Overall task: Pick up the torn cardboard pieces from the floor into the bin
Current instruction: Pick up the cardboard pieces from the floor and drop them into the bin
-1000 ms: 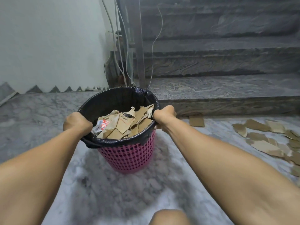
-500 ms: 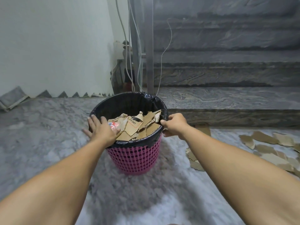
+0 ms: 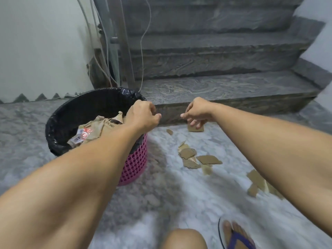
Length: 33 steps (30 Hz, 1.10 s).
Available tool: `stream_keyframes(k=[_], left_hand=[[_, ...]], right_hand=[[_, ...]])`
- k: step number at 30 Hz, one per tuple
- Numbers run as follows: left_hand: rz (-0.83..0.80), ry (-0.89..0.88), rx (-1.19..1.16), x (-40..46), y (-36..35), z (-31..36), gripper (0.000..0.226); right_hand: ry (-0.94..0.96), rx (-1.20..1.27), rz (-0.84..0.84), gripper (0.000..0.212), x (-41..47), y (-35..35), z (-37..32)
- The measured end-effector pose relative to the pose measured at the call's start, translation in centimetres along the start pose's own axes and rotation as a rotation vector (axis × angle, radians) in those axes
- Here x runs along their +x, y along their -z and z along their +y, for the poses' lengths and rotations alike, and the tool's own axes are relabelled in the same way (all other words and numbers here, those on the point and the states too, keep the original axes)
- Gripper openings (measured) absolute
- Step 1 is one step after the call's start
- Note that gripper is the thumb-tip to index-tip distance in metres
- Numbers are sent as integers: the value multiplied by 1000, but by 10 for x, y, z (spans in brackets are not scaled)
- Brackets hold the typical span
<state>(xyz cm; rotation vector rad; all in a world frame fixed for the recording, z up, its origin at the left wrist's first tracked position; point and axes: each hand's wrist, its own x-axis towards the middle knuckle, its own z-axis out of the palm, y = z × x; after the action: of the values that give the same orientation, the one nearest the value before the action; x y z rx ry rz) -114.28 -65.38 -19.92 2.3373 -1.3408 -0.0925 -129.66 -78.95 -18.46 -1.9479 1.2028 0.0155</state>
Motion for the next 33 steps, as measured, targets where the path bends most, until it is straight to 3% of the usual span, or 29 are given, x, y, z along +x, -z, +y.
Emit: stream_keyframes(k=[4,10,13,20,25,29,33], left_hand=[[-87,-178,112,15,-52,27,19],[-462,-56,107,37,-143,37,46],[-574,-31,131,43,-184,38,58],[-752,-24,229,53,-269,38,99],[-800,-88,325,54,-316,42,119],[-741,-165,395,51,-342,34,93],[-703,-144,290,72,-345,25,62]], right_hand=[[-66,-92,-17,37,16,13,51],[-137,-224,-62,42,53,18,140],[-157,-331,-144,45,74,10,177],[7,-650,-287,69,108,-45,247],[151,-837,-230,81,125,-69,272],[141,-814,-204,73,134,-82,285],[55,-643,-254,61,145,-79,283]])
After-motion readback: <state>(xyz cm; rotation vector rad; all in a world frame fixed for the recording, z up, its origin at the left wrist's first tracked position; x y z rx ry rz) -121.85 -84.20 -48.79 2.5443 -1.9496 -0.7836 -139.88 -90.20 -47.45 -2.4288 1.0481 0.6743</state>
